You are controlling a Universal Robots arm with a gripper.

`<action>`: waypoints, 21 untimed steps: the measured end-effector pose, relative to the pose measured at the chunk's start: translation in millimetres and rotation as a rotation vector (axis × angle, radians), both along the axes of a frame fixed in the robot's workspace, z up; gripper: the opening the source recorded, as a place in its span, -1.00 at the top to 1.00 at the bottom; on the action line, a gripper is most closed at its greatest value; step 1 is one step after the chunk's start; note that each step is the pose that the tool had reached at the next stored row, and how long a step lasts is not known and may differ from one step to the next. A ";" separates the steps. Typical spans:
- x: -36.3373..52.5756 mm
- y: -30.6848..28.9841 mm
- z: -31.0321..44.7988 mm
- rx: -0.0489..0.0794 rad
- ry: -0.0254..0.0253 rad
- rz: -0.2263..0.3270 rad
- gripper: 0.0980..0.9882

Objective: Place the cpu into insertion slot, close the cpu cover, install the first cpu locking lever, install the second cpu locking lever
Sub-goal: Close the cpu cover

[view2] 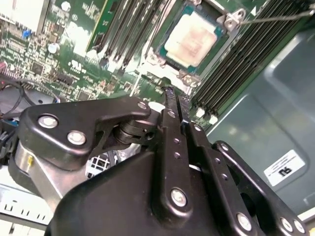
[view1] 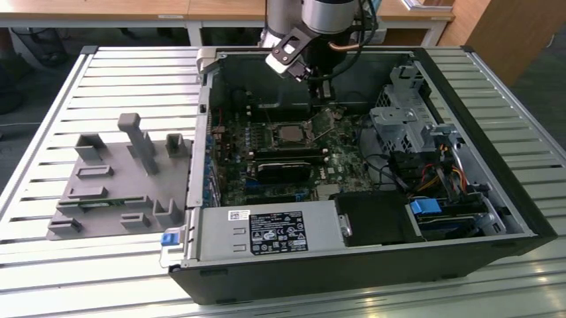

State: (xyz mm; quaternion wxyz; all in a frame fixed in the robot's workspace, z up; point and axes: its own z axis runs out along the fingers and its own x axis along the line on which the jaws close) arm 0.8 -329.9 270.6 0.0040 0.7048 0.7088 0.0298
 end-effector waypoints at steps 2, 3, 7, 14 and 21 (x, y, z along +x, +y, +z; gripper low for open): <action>3.7 0.2 -0.4 0.000 0.0005 0.000 0.84; 6.4 0.6 -0.7 0.000 0.0013 0.000 0.84; 15.4 3.1 -2.3 -0.001 0.0046 0.000 0.84; 24.8 5.7 -5.4 -0.004 0.0063 0.000 0.84; 32.7 9.3 -9.3 -0.007 0.0079 -0.001 0.84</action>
